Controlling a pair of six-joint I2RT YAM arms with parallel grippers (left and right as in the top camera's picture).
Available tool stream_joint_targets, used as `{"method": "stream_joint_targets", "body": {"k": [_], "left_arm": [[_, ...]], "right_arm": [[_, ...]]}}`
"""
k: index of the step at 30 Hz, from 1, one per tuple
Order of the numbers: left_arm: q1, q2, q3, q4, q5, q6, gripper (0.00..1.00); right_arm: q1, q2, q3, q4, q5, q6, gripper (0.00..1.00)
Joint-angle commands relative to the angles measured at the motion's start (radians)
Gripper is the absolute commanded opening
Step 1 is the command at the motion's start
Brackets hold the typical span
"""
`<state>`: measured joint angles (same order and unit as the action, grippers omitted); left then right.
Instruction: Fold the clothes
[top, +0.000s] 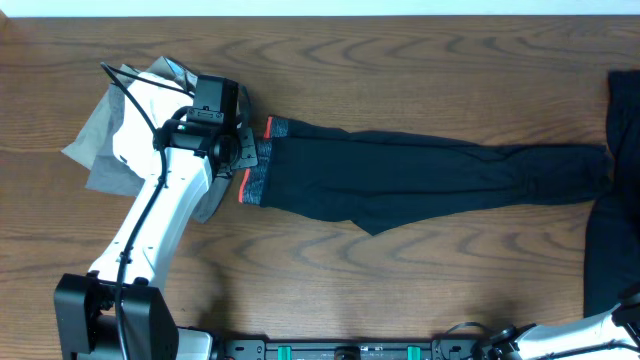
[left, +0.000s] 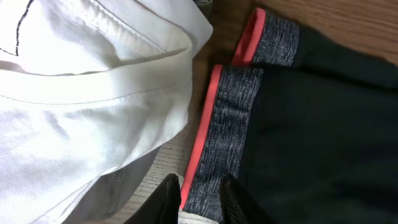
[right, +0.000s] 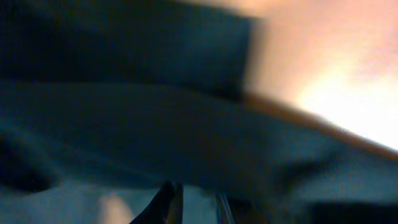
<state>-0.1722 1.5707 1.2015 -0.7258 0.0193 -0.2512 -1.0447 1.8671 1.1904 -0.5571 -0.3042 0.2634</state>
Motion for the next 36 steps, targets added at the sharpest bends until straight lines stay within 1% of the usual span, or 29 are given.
{"method": "stream_joint_targets", "body": {"k": [1,3,10,11,14,16,19,22,26,31,36], "left_arm": [[0.001,-0.013,0.026,-0.004,-0.011,-0.005,0.25],[0.001,-0.013,0.026,-0.004,-0.011,-0.005,0.25],[0.001,-0.013,0.026,0.000,-0.011,-0.005,0.26],[0.001,-0.013,0.026,0.002,-0.011,-0.005,0.26],[0.001,-0.013,0.026,0.005,-0.011,-0.005,0.26],[0.001,-0.013,0.026,0.005,-0.011,-0.005,0.26],[0.001,-0.013,0.026,0.005,-0.011,-0.005,0.26],[0.001,-0.013,0.026,0.005,0.024,-0.004,0.26],[-0.016,0.005,0.019,0.013,0.071,-0.004,0.25],[-0.073,0.033,-0.006,0.043,0.082,-0.003,0.25],[-0.106,0.045,-0.006,0.042,0.082,-0.003,0.25]], "right_arm": [[0.020,-0.018,0.056,0.005,-0.307,-0.015,0.17],[0.046,-0.035,0.064,0.004,-0.361,-0.042,0.17],[0.170,-0.089,0.064,-0.035,-0.381,-0.071,0.15],[0.190,-0.088,0.063,-0.047,-0.359,-0.071,0.15],[0.263,-0.078,0.059,-0.081,-0.185,-0.060,0.13],[0.301,-0.071,0.057,-0.089,-0.074,-0.020,0.12],[0.341,-0.053,0.057,-0.073,0.026,0.031,0.11],[0.359,-0.028,0.057,-0.026,0.092,0.066,0.11],[0.362,0.015,0.057,0.029,0.127,0.099,0.11],[0.359,0.100,0.057,0.113,0.161,0.099,0.09],[0.351,0.154,0.057,0.130,0.295,0.078,0.08]]}}
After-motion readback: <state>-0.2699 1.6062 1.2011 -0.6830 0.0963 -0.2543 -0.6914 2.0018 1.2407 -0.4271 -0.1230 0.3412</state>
